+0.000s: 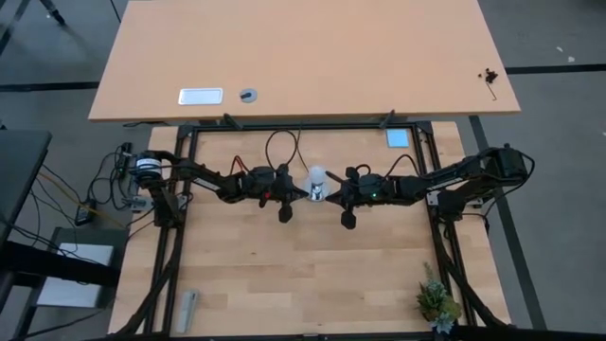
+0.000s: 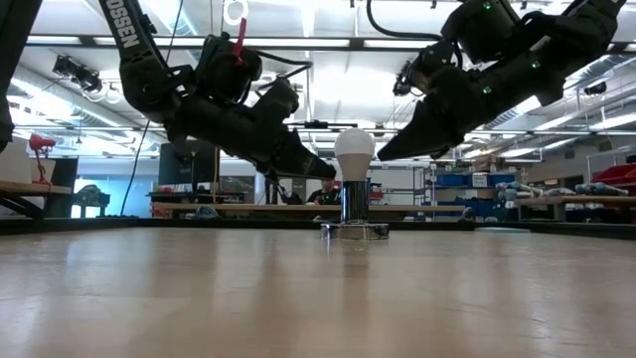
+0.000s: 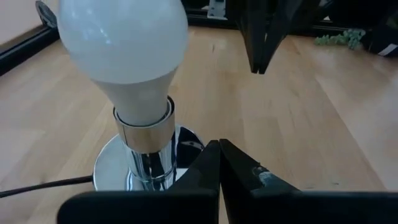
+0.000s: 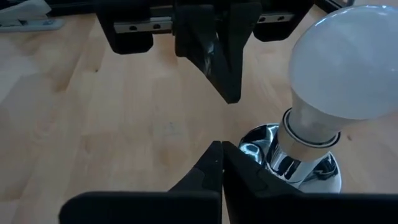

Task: Screw lightbulb
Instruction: Remove the lightbulb from the lamp

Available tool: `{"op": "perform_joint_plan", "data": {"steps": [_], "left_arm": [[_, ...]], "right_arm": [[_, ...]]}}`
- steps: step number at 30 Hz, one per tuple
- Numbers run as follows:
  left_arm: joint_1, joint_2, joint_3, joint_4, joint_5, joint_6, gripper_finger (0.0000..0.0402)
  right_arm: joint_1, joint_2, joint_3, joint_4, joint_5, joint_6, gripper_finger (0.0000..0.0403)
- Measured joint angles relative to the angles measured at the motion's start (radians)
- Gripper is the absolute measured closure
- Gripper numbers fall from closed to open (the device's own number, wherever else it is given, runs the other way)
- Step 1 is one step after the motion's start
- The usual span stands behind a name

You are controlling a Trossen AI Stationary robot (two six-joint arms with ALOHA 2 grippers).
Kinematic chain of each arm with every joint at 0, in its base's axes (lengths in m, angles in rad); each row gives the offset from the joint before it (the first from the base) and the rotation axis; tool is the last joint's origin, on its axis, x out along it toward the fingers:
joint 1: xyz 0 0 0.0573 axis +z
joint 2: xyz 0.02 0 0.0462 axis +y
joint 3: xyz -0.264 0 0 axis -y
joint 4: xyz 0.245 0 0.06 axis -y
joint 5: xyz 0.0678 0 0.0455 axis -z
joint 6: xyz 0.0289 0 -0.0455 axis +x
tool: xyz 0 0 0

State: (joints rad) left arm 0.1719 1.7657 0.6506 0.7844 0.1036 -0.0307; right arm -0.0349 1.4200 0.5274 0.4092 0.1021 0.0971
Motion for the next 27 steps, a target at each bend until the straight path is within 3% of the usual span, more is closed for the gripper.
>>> {"op": "perform_joint_plan", "data": {"steps": [11,19,27], "left_arm": [[-0.014,0.0,0.0,0.012,-0.02,0.092,0.0392],[-0.015,0.001,0.0,-0.011,-0.03,0.048,0.0392],[-0.033,0.113,0.0,0.106,-0.11,0.1,0.0394]], "right_arm": [[0.0,0.0,0.0,0.009,0.0,-0.003,0.0386],[0.0,0.0,0.0,0.009,0.0,-0.003,0.0388],[0.0,0.0,0.0,0.006,0.0,-0.003,0.0384]]}}
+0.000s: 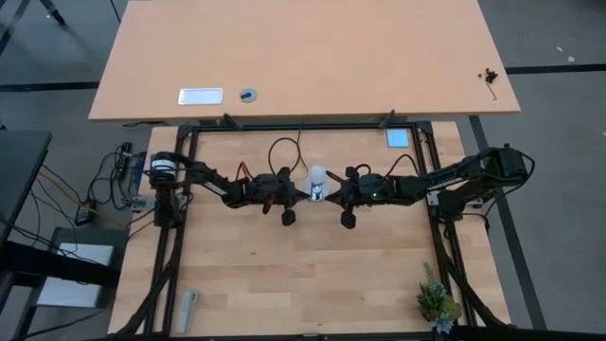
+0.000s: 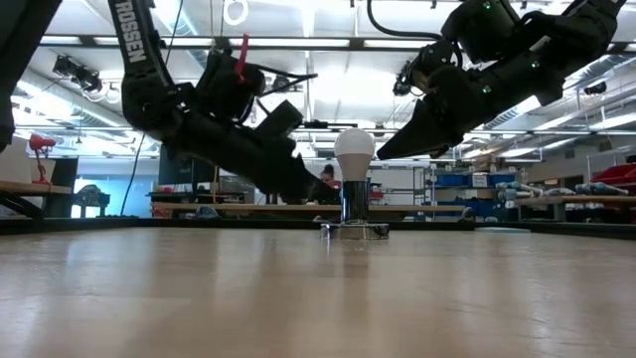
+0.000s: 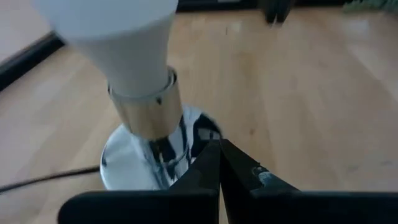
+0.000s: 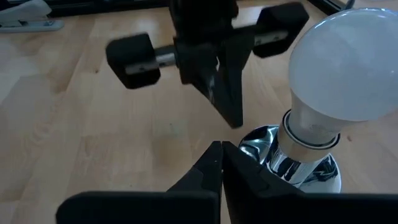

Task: Screw lightbulb
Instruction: Remove the lightbulb from the lamp

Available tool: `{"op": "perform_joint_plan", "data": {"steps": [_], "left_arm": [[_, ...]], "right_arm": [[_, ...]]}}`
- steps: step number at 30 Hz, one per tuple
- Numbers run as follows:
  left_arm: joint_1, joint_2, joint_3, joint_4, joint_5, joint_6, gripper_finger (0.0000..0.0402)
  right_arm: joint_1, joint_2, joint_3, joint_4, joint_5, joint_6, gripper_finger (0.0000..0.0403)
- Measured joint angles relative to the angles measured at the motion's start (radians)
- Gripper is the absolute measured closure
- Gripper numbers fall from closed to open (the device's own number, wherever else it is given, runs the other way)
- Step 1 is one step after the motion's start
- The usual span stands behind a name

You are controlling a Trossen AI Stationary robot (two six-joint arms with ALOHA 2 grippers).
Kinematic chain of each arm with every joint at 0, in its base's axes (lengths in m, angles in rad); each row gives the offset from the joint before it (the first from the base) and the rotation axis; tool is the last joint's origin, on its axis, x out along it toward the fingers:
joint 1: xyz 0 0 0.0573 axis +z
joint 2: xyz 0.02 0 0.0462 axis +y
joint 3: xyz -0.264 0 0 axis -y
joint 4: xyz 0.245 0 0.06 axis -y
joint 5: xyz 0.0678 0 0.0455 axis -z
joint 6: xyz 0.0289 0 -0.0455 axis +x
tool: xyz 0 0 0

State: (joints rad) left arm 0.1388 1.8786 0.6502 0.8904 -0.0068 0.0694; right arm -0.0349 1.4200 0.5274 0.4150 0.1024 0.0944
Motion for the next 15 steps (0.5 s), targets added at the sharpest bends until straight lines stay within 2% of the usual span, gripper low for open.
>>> {"op": "perform_joint_plan", "data": {"steps": [7,15], "left_arm": [[-0.004,-0.006,-0.001,0.035,-0.019,0.029,0.0394],[-0.003,0.019,-0.002,0.062,0.002,0.034,0.0394]], "right_arm": [[0.0,0.0,0.0,0.003,0.0,-0.035,0.0392],[0.0,0.0,0.0,0.001,0.0,-0.038,0.0377]]}}
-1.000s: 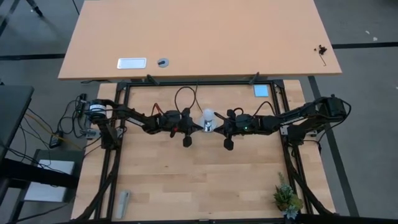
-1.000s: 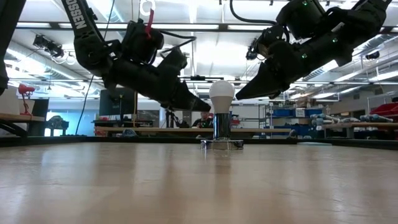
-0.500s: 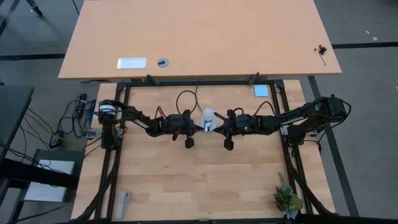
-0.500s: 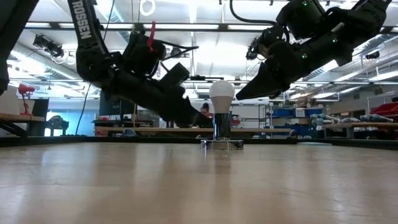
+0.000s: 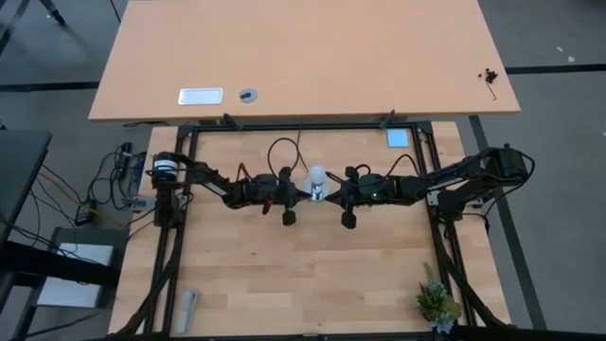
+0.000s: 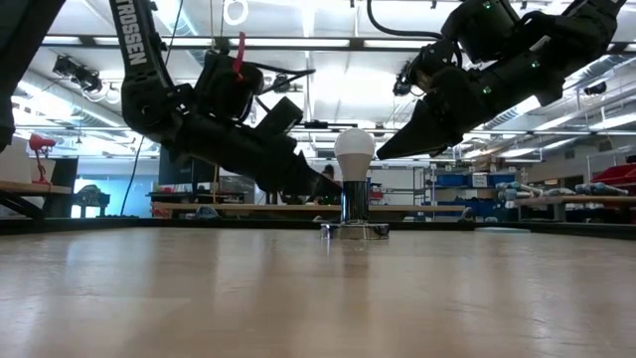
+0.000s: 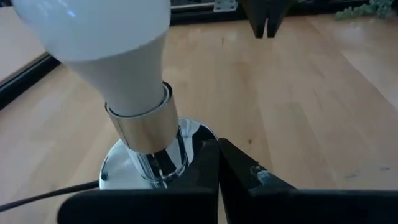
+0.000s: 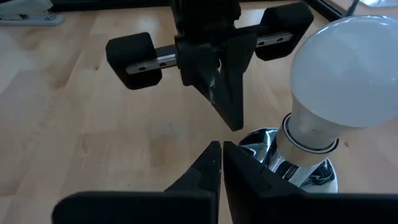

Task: Screw lightbulb
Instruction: Remove the lightbulb from the lamp

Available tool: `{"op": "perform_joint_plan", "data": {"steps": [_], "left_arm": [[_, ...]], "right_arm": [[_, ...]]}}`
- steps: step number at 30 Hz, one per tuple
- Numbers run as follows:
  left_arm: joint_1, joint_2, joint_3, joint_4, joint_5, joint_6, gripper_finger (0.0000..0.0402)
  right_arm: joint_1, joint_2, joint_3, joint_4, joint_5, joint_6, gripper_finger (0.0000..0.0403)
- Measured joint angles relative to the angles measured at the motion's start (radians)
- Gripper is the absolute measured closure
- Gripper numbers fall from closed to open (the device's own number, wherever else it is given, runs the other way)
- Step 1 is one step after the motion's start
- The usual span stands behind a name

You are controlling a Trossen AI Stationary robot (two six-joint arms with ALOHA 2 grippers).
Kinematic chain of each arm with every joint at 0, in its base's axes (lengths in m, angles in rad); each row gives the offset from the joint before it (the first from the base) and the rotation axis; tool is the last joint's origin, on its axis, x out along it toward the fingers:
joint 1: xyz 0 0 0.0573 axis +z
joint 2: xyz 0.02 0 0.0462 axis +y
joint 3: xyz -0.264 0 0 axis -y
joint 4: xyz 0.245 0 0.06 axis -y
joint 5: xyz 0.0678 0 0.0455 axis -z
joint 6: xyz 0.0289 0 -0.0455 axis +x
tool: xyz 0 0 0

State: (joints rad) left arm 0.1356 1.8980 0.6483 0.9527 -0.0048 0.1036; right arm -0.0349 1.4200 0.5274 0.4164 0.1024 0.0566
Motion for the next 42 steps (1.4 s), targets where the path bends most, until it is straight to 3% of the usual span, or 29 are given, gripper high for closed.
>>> {"op": "perform_joint_plan", "data": {"steps": [7,15,19,26,38,42], "left_arm": [[0.002,-0.001,0.01,-0.024,0.002,-0.027,0.0392],[0.01,-0.005,0.138,-0.303,0.029,-0.036,0.0386],[0.006,-0.005,0.159,-0.353,0.023,-0.015,0.0385],[0.006,-0.006,0.159,-0.444,-0.089,-0.042,0.0385],[0.021,-0.011,0.13,-0.443,-0.202,-0.134,0.0396],[0.028,-0.011,0.092,-0.375,-0.208,-0.16,0.0399]], "right_arm": [[0.0,0.0,0.0,0.0,0.0,0.0,0.0381],[0.0,0.0,0.0,0.0,0.0,0.008,0.038],[0.0,0.0,0.0,0.0,0.0,0.011,0.0382],[0.001,0.0,0.0,0.001,0.0,0.013,0.0383],[0.001,0.0,0.003,-0.004,0.0,0.128,0.0377],[-0.002,0.0,0.063,-0.1,0.0,0.175,0.037]]}}
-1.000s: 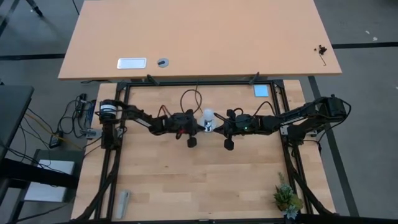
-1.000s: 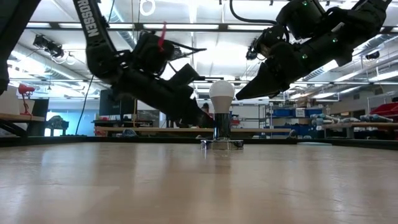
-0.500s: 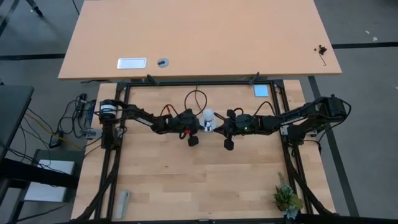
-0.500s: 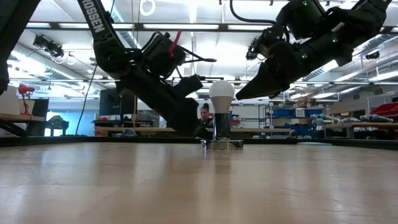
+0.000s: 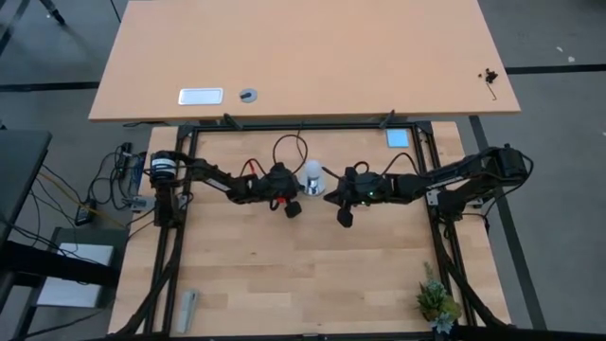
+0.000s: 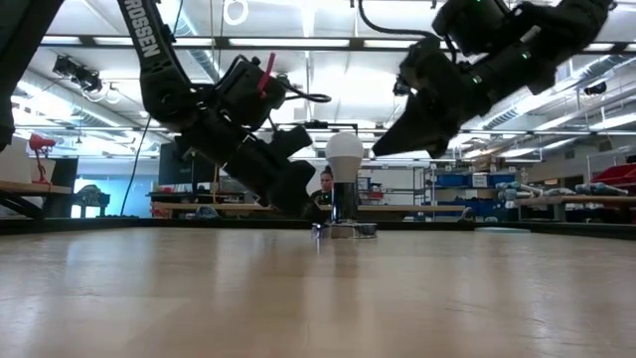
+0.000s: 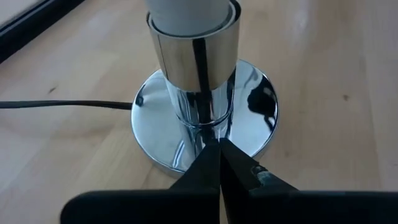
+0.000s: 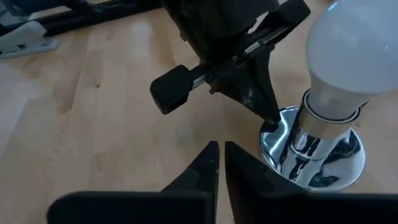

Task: Screw lightbulb
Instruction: Remove the lightbulb from the lamp

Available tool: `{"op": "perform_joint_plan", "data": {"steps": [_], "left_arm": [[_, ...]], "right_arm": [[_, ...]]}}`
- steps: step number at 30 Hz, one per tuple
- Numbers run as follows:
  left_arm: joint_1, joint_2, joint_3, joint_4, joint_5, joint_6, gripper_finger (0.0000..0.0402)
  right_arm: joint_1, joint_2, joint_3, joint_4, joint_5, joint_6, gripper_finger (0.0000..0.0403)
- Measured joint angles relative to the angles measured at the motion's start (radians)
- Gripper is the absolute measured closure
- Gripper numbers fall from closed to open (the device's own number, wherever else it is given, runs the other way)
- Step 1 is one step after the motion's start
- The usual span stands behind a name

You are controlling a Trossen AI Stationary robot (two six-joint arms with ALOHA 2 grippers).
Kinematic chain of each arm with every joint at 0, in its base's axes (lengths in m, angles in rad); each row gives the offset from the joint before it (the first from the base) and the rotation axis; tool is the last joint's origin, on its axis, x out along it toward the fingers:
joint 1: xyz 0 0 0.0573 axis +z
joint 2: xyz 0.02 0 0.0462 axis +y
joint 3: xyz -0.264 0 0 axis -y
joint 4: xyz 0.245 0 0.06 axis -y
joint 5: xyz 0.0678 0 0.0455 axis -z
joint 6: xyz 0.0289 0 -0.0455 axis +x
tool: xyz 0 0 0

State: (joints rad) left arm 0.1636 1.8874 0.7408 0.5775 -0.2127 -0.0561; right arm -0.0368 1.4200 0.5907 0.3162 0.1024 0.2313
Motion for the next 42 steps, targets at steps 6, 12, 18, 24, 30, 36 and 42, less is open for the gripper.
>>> {"op": "perform_joint_plan", "data": {"steps": [6,12,18,24,30,36,42], "left_arm": [[0.001,0.001,-0.01,0.019,0.0,0.0,0.0399],[0.001,0.001,-0.01,0.015,0.001,0.001,0.04],[0.001,0.002,-0.011,0.016,0.002,0.002,0.04],[0.001,0.002,-0.011,0.017,0.002,0.002,0.04],[0.001,0.003,-0.012,0.017,0.003,0.003,0.04],[0.003,0.003,-0.012,0.019,0.004,0.003,0.04],[0.014,0.004,-0.013,0.028,0.018,0.003,0.04]], "right_arm": [[-0.001,0.0,0.138,-0.184,0.002,-0.003,0.034],[-0.017,0.0,0.318,-0.422,0.01,-0.031,0.0306],[-0.037,0.0,0.483,-0.562,0.038,-0.076,0.0283],[-0.059,-0.001,0.554,-0.586,0.12,-0.123,0.0254],[-0.082,-0.001,0.556,-0.616,0.121,-0.12,0.0213],[-0.094,-0.001,0.556,-0.604,0.121,-0.093,0.0172],[-0.112,-0.001,0.556,-0.585,0.11,-0.051,0.0141]]}}
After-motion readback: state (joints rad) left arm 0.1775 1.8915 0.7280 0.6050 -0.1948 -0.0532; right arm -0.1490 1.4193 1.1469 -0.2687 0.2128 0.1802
